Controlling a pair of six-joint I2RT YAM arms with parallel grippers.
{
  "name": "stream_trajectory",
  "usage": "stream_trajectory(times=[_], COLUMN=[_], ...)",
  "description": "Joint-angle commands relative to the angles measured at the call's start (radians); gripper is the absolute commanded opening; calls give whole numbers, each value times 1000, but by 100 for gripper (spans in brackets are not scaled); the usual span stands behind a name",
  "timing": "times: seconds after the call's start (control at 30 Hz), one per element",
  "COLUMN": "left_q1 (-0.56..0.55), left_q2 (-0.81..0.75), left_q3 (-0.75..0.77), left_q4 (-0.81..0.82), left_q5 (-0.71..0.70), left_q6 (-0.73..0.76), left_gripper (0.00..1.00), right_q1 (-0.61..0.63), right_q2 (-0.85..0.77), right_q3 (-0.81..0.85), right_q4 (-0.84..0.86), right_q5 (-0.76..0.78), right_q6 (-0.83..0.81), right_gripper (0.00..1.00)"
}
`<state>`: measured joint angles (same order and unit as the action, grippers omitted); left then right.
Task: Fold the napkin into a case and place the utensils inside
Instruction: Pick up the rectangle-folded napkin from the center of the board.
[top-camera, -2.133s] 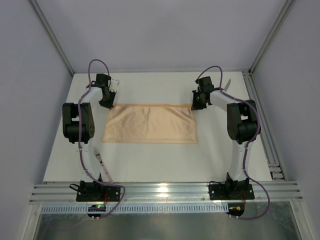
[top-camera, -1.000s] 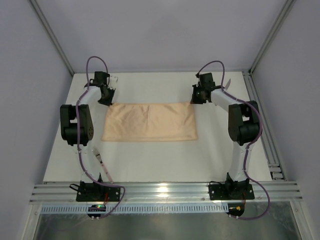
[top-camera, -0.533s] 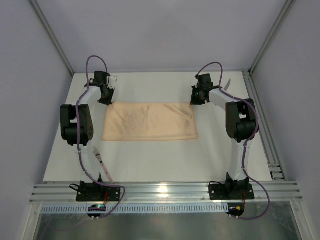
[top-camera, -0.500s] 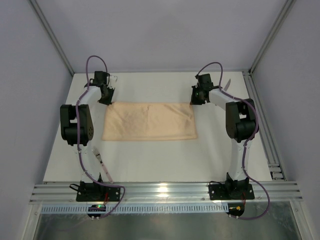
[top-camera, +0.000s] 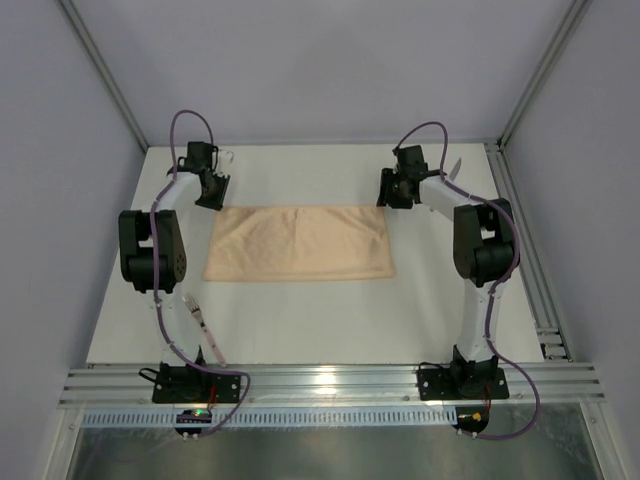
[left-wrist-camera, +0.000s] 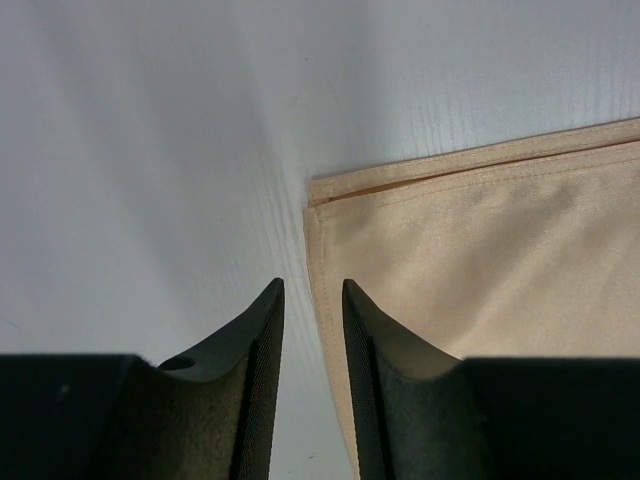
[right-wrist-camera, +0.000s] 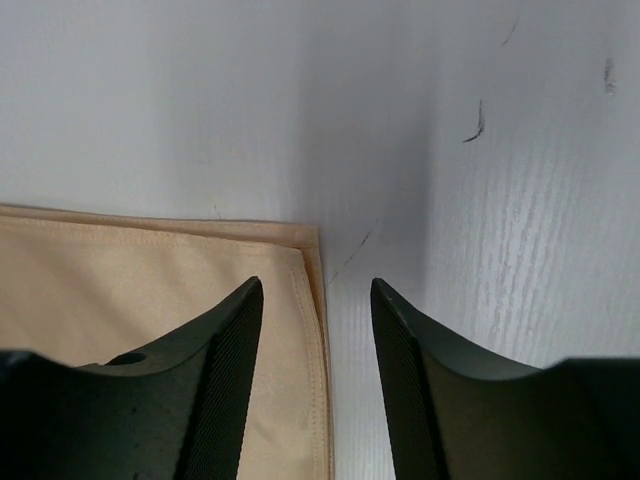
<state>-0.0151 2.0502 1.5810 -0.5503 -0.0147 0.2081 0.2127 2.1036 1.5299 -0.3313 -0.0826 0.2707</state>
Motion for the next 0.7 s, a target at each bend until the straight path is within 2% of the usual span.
stream_trajectory(times=[0.0,0.07,0.13,0.17,0.2,0.23,0.27,0.3,0.37,0.43,0.67], left_q1=[9,9,7,6,-2,-9,-17,-22,-25,-25,-26], left_q2=[-133,-206,-267,-335,-369,-399,-427,-473,-502,-519,-487], left_q3=[-1,-30,-76,-146,-189,-234,-278,-367,-442,-532,-644], left_q4=[20,1,-28,-61,-80,-98,-130,-143,-161,-162,-79], left_q5=[6,12,113,143,160,173,171,168,139,105,-14], left_q6=[-7,-9,-15,-10,-3,19,31,40,59,62,68], left_gripper=[32,31,26,23,20,17,13,12,10,10,9], right_q1=[4,30,59,97,117,138,180,200,247,263,266], right_q2=[-158,-255,-325,-393,-424,-448,-473,-508,-528,-541,-533], right_q3=[-16,-78,-176,-213,-250,-323,-359,-391,-485,-566,-743], right_q4=[-3,-5,11,18,26,38,43,51,87,129,201], right_q5=[67,139,168,172,165,153,143,101,19,-70,-54], right_q6=[-16,-27,-39,-42,-38,-33,-27,-18,15,66,130], right_gripper=[53,54,53,50,46,35,30,25,13,6,4])
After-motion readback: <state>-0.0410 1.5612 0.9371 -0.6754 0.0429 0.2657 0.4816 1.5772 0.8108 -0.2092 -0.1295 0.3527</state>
